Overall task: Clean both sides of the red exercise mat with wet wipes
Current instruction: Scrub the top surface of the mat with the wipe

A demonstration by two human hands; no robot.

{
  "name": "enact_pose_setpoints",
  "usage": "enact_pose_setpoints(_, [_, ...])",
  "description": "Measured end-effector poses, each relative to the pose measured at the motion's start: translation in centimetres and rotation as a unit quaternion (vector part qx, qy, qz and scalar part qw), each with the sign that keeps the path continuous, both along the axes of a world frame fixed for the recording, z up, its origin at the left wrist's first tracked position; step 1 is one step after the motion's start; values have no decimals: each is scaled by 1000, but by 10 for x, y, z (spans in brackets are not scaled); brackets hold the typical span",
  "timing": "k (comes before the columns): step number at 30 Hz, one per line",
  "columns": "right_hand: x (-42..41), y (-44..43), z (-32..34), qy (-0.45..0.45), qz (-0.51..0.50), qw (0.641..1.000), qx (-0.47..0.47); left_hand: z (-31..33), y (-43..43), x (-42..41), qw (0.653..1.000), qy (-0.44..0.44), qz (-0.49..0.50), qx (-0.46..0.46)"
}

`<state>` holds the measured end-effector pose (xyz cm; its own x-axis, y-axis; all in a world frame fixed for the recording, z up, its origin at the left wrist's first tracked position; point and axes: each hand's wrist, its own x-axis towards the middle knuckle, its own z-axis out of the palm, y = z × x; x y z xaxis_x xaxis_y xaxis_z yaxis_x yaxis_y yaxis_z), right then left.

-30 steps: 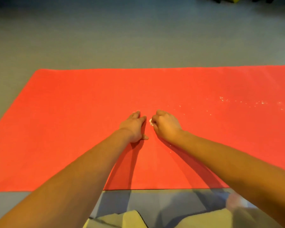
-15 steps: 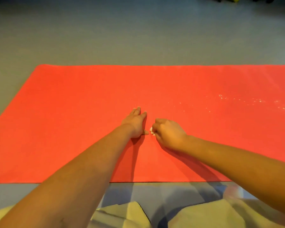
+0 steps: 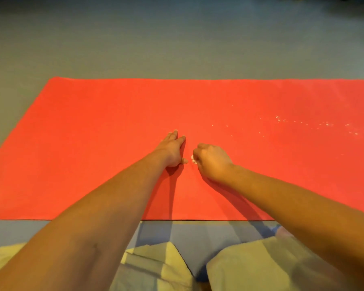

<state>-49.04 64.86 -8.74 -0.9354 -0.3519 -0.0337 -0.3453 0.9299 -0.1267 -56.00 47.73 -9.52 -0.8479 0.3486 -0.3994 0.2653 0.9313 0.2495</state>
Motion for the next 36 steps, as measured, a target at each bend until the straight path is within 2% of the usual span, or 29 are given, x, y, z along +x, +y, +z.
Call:
enact_pose_setpoints(6, [108, 12, 0, -36, 130, 991, -1, 9, 4, 11, 1000, 15, 15, -7])
enact_pose_setpoints(9, [103, 11, 6, -47, 99, 994, 3, 13, 7, 27, 999, 35, 24, -12])
enact_pose_setpoints(14, [60, 0, 10, -31, -17, 999, 18, 14, 2, 58, 998, 55, -7, -38])
enact_pose_setpoints(19, [89, -4, 5, -31, 24, 998, 50, 28, -6, 94, 996, 37, -51, -61])
enact_pose_setpoints(23, [129, -2, 3, -66, 69, 994, 53, 29, -9, 129, 996, 29, -74, -44])
enact_pose_setpoints(27, [127, 1, 6, -86, 12, 996, 2, 23, -16, 166, 993, 20, -111, -32])
enact_pose_setpoints(30, [118, 2, 11, -59, -34, 997, -29, 19, -22, 177, 992, 36, -117, -39])
enact_pose_setpoints(33, [116, 6, 14, -59, -61, 996, -13, 18, -23, 181, 987, 66, -136, -58])
enact_pose_setpoints(36, [123, 18, 22, -118, -31, 992, 8, 18, -25, 189, 981, 83, -154, -79])
